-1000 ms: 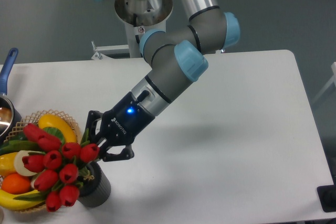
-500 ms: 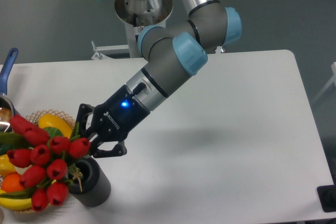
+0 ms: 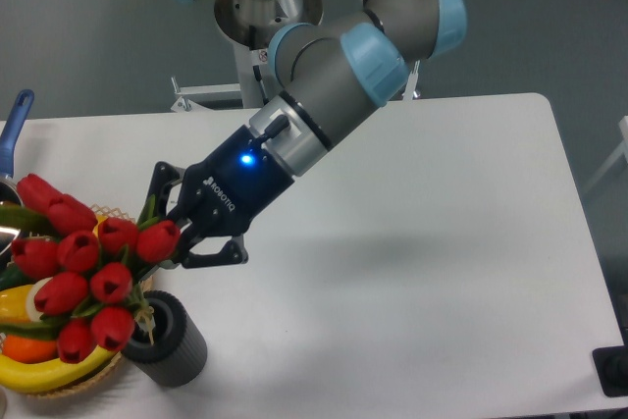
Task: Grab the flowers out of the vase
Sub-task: 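Lift the gripped tulips upward out of the black vase, then carry the tulip bunch away from the vase over the table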
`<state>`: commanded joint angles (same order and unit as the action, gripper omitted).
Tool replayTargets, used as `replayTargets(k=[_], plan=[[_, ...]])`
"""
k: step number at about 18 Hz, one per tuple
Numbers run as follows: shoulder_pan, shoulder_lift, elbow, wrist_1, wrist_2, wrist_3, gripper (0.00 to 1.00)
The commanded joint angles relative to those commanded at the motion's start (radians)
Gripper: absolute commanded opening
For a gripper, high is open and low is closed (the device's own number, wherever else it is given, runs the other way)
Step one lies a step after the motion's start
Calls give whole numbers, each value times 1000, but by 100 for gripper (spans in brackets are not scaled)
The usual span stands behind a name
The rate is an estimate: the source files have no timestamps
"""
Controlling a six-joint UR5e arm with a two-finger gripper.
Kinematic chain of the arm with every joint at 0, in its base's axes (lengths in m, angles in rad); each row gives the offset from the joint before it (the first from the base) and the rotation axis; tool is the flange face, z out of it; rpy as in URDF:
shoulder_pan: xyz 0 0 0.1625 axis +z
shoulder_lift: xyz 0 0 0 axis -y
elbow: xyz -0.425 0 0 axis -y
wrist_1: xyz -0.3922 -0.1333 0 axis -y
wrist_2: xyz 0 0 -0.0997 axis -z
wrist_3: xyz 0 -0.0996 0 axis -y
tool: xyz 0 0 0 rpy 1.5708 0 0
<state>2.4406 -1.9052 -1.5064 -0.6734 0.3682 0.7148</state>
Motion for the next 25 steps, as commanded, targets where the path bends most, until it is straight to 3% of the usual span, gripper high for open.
replayTargets(k=[6,12,17,21,25], plan=[[43,21,2,-2,-43,-24,0],[135,18,0,0,1,-3,0],[160,12,-14,-6,321,64,0],[160,9,-44,-8,460,140,0],[158,9,-63,-12,700,152,0]])
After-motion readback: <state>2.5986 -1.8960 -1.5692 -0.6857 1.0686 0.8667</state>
